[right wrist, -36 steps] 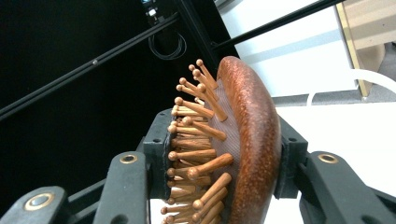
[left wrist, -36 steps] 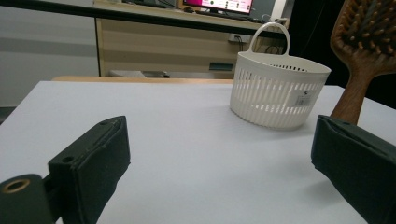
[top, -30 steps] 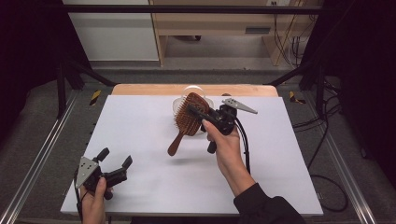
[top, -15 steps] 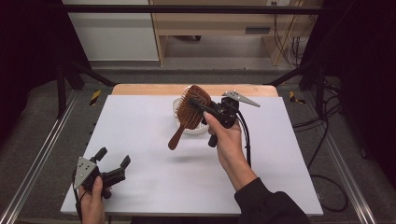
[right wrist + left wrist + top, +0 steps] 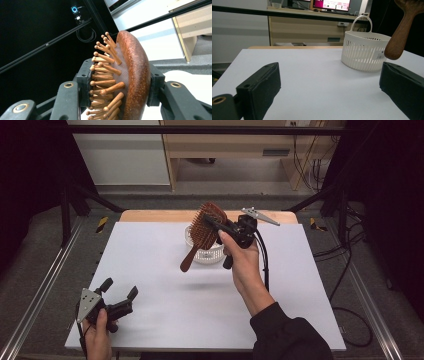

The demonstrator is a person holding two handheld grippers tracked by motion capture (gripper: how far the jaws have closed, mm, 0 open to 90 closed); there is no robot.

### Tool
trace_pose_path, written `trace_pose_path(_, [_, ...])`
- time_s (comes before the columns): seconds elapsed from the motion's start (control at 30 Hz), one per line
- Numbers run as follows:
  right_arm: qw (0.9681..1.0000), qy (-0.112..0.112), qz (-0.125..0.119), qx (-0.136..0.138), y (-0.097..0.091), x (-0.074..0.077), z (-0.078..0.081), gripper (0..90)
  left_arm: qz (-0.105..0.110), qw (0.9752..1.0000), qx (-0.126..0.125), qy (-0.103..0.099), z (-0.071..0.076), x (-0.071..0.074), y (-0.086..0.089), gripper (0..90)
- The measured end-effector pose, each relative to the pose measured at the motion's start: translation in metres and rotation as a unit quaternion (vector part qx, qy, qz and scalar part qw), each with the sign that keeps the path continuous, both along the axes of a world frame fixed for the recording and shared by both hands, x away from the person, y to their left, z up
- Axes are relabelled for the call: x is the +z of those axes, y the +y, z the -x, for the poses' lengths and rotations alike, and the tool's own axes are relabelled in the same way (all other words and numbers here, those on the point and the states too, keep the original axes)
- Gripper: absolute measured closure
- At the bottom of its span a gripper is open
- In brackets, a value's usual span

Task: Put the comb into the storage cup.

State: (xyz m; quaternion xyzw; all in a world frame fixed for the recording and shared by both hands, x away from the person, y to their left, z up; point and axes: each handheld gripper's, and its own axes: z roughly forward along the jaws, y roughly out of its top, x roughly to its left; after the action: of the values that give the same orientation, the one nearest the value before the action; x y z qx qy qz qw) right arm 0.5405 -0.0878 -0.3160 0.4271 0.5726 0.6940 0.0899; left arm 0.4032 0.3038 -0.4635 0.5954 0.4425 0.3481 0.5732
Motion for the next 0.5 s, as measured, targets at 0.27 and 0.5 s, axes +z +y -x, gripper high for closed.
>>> trace_pose_path(0.27, [0.9999,0.001,-0.011,-0.005,0.004,0.004,-0.008,51.6,-0.002,1.0000,0.000,-0.001,0.000,0.000,0.000,3.5])
trace_pose_path(0.5, [0.9999,-0.004,-0.006,-0.011,0.009,0.009,-0.016,51.6,-0.006,1.0000,-0.002,0.000,0.000,0.000,-0.001,3.6])
